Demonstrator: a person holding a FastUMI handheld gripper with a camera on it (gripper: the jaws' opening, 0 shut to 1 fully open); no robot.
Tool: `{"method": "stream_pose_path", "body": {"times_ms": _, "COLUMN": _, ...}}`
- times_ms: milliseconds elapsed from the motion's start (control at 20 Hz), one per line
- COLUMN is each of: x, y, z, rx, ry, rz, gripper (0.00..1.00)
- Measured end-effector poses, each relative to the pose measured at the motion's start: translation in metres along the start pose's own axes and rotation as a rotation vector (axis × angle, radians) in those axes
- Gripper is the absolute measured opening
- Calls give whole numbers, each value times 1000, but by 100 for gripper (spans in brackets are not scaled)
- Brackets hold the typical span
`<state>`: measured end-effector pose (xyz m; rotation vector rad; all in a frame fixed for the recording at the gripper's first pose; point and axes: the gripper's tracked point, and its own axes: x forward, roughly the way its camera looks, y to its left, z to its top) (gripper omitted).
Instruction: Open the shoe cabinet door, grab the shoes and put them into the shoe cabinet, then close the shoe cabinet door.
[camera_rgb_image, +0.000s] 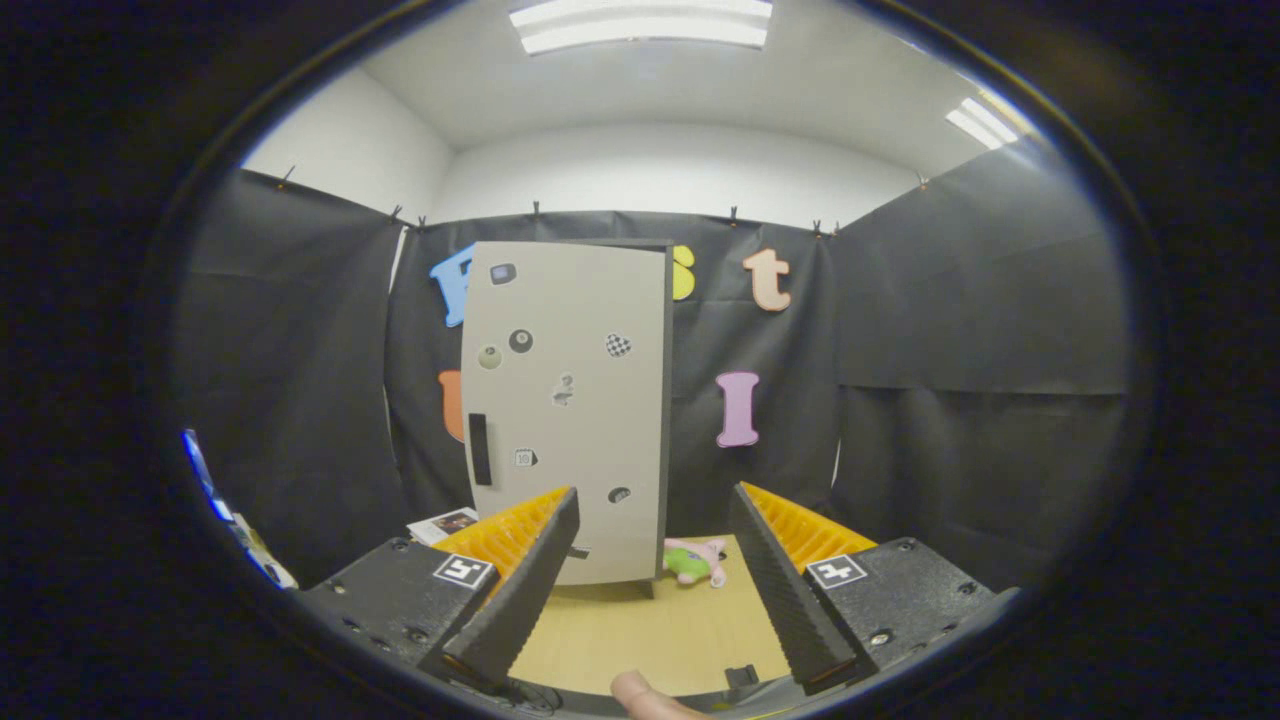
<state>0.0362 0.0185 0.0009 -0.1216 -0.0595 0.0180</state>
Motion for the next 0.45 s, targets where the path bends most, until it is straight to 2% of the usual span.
{"method": "stream_pose_path", "body": {"times_ms": 450, "x": -9, "y": -21, "z": -5, "rx": -76, "ry": -22, "rz": -2, "gripper": 99}}
